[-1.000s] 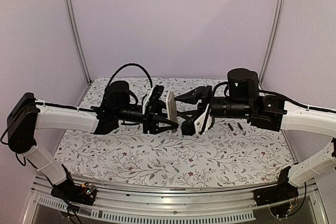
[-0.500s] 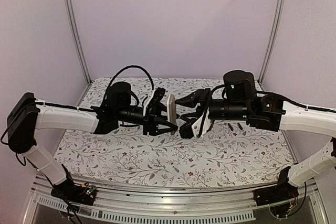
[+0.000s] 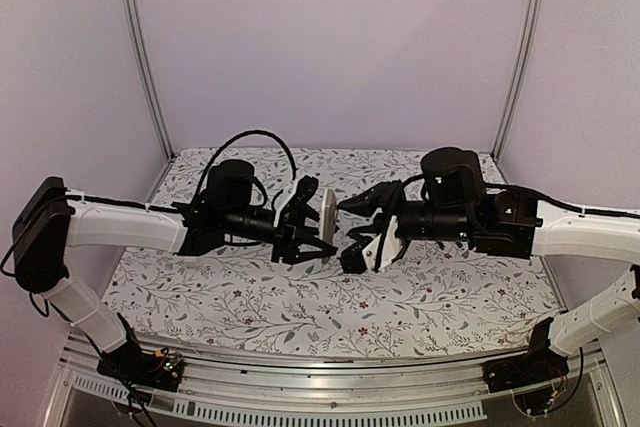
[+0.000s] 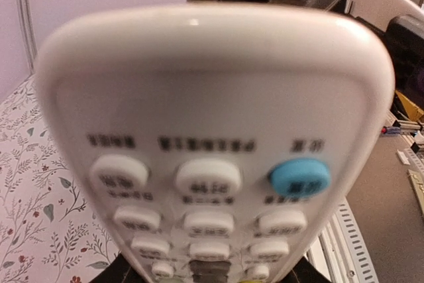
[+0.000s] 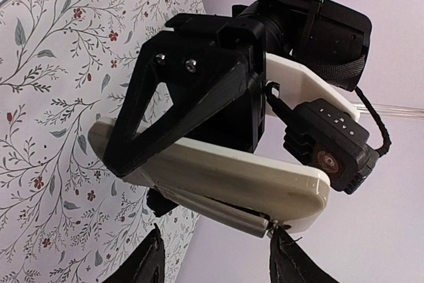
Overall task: Load the batteries into the remote control
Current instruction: Remove the battery cover from the remote control, then pass from the left arm to the right
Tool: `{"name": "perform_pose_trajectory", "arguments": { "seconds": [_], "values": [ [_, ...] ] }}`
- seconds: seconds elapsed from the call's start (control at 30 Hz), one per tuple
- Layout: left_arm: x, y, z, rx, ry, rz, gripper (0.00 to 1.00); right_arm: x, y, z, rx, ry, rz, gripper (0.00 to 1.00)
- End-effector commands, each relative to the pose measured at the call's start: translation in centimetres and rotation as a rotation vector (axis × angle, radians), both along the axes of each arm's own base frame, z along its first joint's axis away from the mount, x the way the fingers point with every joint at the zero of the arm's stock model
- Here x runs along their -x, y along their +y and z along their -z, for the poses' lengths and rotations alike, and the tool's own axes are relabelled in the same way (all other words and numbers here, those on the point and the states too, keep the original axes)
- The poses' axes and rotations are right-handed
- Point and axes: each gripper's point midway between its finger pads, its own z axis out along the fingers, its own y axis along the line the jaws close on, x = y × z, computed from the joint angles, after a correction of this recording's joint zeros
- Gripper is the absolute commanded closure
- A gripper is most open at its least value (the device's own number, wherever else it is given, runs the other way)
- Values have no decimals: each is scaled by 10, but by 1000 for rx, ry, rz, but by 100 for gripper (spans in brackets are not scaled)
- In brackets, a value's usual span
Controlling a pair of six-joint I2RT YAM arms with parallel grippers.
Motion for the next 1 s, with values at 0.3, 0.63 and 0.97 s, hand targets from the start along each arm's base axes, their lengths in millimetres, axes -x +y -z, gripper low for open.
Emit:
{"name": "perform_pose_trajectory", "arguments": {
  "seconds": [0.3, 0.63, 0.97],
  "values": [
    [-25, 15, -23, 38, -71, -110, 100, 10, -28, 43, 83, 147, 118, 47],
    [-47, 17, 8, -17, -8, -189, 100, -10, -40, 53, 41, 231, 256, 45],
    [-45, 22, -16, 92, -41, -216, 100, -21, -29, 3, -278, 507, 290, 35]
  ]
}}
